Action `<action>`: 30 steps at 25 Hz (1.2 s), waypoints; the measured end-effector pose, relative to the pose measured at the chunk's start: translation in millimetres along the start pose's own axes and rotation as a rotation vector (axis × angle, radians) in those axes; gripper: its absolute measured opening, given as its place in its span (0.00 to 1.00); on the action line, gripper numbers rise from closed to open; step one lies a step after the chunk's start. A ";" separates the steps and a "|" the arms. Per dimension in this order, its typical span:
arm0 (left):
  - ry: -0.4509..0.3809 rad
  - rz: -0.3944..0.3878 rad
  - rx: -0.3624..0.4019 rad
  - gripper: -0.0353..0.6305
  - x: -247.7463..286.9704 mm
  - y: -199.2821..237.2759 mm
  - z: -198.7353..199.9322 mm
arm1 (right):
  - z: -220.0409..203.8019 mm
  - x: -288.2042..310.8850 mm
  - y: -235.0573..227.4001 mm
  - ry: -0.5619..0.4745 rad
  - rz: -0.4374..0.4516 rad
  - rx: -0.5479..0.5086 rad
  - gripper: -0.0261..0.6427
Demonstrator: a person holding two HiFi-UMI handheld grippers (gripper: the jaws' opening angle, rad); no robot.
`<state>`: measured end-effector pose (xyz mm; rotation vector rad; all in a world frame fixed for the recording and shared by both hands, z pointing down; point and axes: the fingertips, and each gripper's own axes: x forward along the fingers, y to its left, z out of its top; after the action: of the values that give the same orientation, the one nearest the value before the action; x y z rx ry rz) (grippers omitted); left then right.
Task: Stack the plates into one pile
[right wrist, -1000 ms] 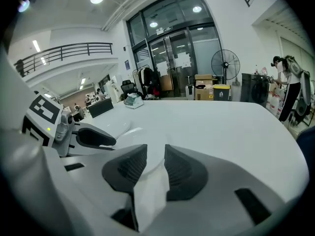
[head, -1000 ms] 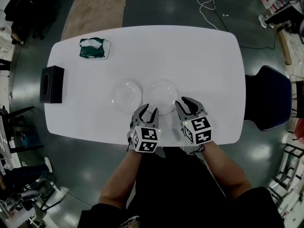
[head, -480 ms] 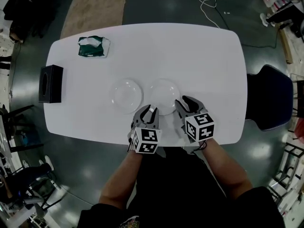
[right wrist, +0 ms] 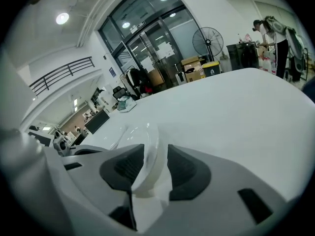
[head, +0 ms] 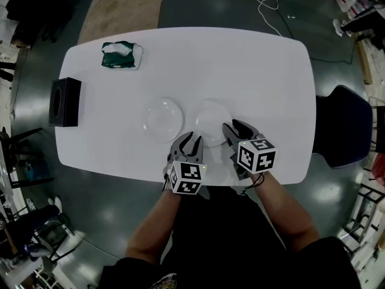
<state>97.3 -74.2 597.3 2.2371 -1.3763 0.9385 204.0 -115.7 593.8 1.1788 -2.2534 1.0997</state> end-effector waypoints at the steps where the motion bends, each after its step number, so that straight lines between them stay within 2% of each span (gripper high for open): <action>1: 0.000 0.000 -0.001 0.23 0.0 0.2 -0.3 | 0.2 0.6 0.5 0.003 0.005 0.013 0.28; 5: -0.006 -0.001 -0.005 0.23 -0.3 0.4 0.5 | -0.9 3.1 4.0 0.021 0.025 0.036 0.27; 10: -0.008 0.000 -0.015 0.23 -0.2 0.9 -0.1 | -2.1 3.7 3.5 0.027 0.025 0.063 0.18; 12: -0.009 0.001 -0.019 0.23 -0.4 1.4 -0.3 | -2.0 2.4 3.9 0.024 0.034 0.071 0.17; 22: -0.001 -0.003 -0.030 0.23 -10.6 1.2 -0.9 | 17.3 -21.1 23.2 -0.082 0.183 0.176 0.09; 25: -0.017 0.001 -0.032 0.20 -19.3 2.4 3.8 | 25.6 -30.2 28.2 -0.107 0.200 0.179 0.08; 30: -0.040 -0.007 -0.020 0.09 -34.0 0.7 10.7 | 33.0 -41.2 25.3 -0.137 0.185 0.203 0.08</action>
<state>89.9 -58.8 566.1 2.2554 -1.3881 0.8783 208.5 -111.0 535.6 1.1725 -2.4426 1.3860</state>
